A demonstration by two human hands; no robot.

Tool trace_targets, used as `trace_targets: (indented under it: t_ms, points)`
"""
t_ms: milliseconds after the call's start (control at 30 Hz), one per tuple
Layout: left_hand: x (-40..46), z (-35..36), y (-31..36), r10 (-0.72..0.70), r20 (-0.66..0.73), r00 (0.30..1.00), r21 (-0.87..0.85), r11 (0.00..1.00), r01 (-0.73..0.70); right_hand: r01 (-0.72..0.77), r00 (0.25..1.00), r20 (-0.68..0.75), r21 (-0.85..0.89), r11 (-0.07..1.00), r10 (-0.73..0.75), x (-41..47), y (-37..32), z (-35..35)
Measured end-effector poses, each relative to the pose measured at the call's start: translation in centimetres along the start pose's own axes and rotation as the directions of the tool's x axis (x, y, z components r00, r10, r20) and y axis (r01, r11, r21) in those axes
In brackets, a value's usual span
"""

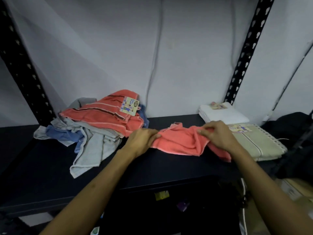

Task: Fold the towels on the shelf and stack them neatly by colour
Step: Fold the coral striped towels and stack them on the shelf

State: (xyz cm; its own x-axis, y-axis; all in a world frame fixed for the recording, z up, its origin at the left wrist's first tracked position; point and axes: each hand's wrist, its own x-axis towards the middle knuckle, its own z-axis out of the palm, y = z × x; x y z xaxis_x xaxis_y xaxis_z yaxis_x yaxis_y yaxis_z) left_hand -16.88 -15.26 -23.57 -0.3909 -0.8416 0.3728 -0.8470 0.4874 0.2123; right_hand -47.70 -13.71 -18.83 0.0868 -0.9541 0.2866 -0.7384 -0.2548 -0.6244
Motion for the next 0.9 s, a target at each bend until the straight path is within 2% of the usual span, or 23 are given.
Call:
trace_targets:
  t_ms: [67, 133, 200, 267, 333, 367, 433, 500, 633, 900]
  points:
    - [-0.2, 0.7, 0.5, -0.047, 0.009, 0.999, -0.088, 0.995, 0.047, 0.015, 0.997, 0.073, -0.074, 0.997, -0.009, -1.3, 1.5, 0.5]
    - [-0.4, 0.9, 0.8, -0.097, 0.070, 0.993, -0.262, 0.958, 0.112, 0.020, 0.996, 0.085, -0.100, 0.995, -0.011, -2.6, 2.7, 0.8]
    - [-0.7, 0.9, 0.7, -0.077, 0.067, 0.995, -0.308, 0.947, 0.093, 0.002, 0.998, 0.066, -0.091, 0.996, 0.004, -3.7, 3.3, 1.5]
    - [-0.4, 1.7, 0.0, -0.010, -0.077, 0.997, -0.093, 0.996, 0.003, -0.007, 1.000, -0.027, -0.029, 1.000, 0.006, -4.2, 3.5, 2.5]
    - [0.9, 2.0, -0.8, -0.031, -0.185, 0.982, 0.159, 0.985, 0.061, -0.021, 0.993, -0.116, 0.009, 1.000, 0.022, -4.1, 3.0, 3.8]
    - [1.7, 1.7, -1.3, -0.086, -0.181, 0.980, 0.216, 0.968, 0.125, -0.030, 0.993, -0.117, 0.028, 0.999, 0.033, -3.8, 2.5, 4.6]
    - [3.1, 0.8, -2.5, -0.230, -0.083, 0.970, 0.265, 0.933, 0.244, -0.039, 0.998, -0.047, 0.015, 0.999, 0.040, -3.0, 1.2, 6.5]
    - [3.4, 0.8, -4.3, -0.298, -0.005, 0.955, 0.346, 0.895, 0.281, -0.044, 0.999, 0.013, -0.078, 0.996, 0.045, -2.1, -0.8, 8.7]
    - [1.2, 0.8, -6.1, -0.269, -0.002, 0.963, 0.446, 0.862, 0.242, -0.037, 0.995, 0.082, -0.221, 0.975, 0.057, 0.3, -3.8, 13.1]
    - [-1.7, -1.5, -9.7, -0.328, -0.020, 0.944, 0.477, 0.827, 0.297, 0.027, 0.980, 0.195, -0.250, 0.968, 0.023, 3.9, -7.2, 17.3]
